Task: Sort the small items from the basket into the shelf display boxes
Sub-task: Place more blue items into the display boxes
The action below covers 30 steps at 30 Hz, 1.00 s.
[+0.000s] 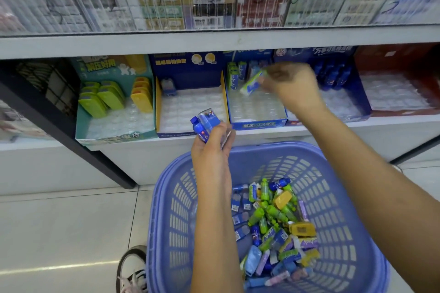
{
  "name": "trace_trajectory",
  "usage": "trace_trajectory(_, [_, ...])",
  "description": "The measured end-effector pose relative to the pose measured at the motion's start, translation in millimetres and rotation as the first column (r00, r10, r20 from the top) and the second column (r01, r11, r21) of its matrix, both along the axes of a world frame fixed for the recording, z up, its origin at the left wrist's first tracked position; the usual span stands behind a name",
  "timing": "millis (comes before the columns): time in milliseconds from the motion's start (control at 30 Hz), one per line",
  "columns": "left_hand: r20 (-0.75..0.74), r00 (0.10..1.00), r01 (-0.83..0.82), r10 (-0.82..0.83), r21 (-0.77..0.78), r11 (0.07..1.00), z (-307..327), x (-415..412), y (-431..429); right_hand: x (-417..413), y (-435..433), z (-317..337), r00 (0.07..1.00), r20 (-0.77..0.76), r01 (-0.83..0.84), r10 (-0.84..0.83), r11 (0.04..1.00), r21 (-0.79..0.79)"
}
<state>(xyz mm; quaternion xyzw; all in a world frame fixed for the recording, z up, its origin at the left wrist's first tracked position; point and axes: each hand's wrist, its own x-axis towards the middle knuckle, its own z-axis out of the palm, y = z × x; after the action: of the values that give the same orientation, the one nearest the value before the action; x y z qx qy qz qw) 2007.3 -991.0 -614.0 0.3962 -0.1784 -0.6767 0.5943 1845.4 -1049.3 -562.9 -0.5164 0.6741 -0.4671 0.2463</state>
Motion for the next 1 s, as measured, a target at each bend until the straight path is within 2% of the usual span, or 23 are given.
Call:
trace_trajectory(33, [-0.005, 1.000, 0.019, -0.019, 0.004, 1.000, -1.0, 2.1, -0.3, -6.8, -11.5, 2.8, 0.993, -0.100, 0.063, -0.066, 0.997, -0.037])
trace_trajectory(100, [0.006, 0.998, 0.065, -0.065, 0.019, 0.998, -1.5, 4.4, -0.2, -14.8, -34.2, 5.0, 0.988, -0.118, 0.092, -0.095, 0.995, -0.034])
trace_trajectory(167, [0.028, 0.994, 0.104, -0.105, 0.043, 0.994, -2.2, 5.3, 1.8, -15.9, -55.6, 0.4, 0.992, -0.117, 0.042, -0.042, 0.999, -0.005])
trace_trajectory(333, [0.066, 0.986, 0.148, -0.153, 0.071, 0.986, -7.5, 7.3, 2.0, -16.3, -88.3, -13.1, 0.931, -0.346, -0.066, 0.121, 0.984, 0.167])
trace_trajectory(400, [0.077, 0.984, 0.153, -0.158, 0.068, 0.986, -9.3, 9.2, 0.8, -19.4, -95.2, -15.6, 0.916, -0.358, -0.106, 0.180, 0.970, 0.217])
trace_trajectory(567, [0.061, 0.984, 0.166, -0.169, 0.059, 0.984, -9.4, 12.8, -1.7, -22.5, -102.2, -20.6, 0.872, -0.439, -0.126, 0.218, 0.965, 0.230])
trace_trajectory(700, [0.007, 0.981, 0.195, -0.196, 0.063, 0.979, -7.8, 13.4, -1.3, -17.6, -101.0, -21.8, 0.738, -0.633, -0.104, 0.233, 0.966, 0.235])
trace_trajectory(800, [-0.043, 0.974, 0.225, -0.223, 0.062, 0.972, -4.3, 12.7, 0.0, -16.7, -90.8, -17.7, 0.661, -0.697, -0.111, 0.278, 0.955, 0.275])
trace_trajectory(867, [-0.057, 0.968, 0.245, -0.243, 0.043, 0.969, -2.2, 12.3, 1.2, -13.6, -72.7, -14.0, 0.683, -0.687, -0.119, 0.246, 0.966, 0.228])
trace_trajectory(933, [-0.046, 0.963, 0.266, -0.267, -0.011, 0.964, -1.9, 11.5, 2.9, -6.8, -45.0, -11.9, 0.785, -0.600, -0.103, 0.155, 0.987, 0.120])
trace_trajectory(967, [-0.044, 0.960, 0.274, -0.276, -0.045, 0.961, -2.0, 10.3, 3.8, -2.2, -28.4, -11.6, 0.867, -0.476, -0.114, 0.144, 0.989, 0.091])
trace_trajectory(1000, [-0.044, 0.958, 0.281, -0.285, -0.080, 0.956, -2.0, 9.2, 4.5, 2.8, -9.6, -11.8, 0.945, -0.274, -0.158, 0.179, 0.983, 0.098])
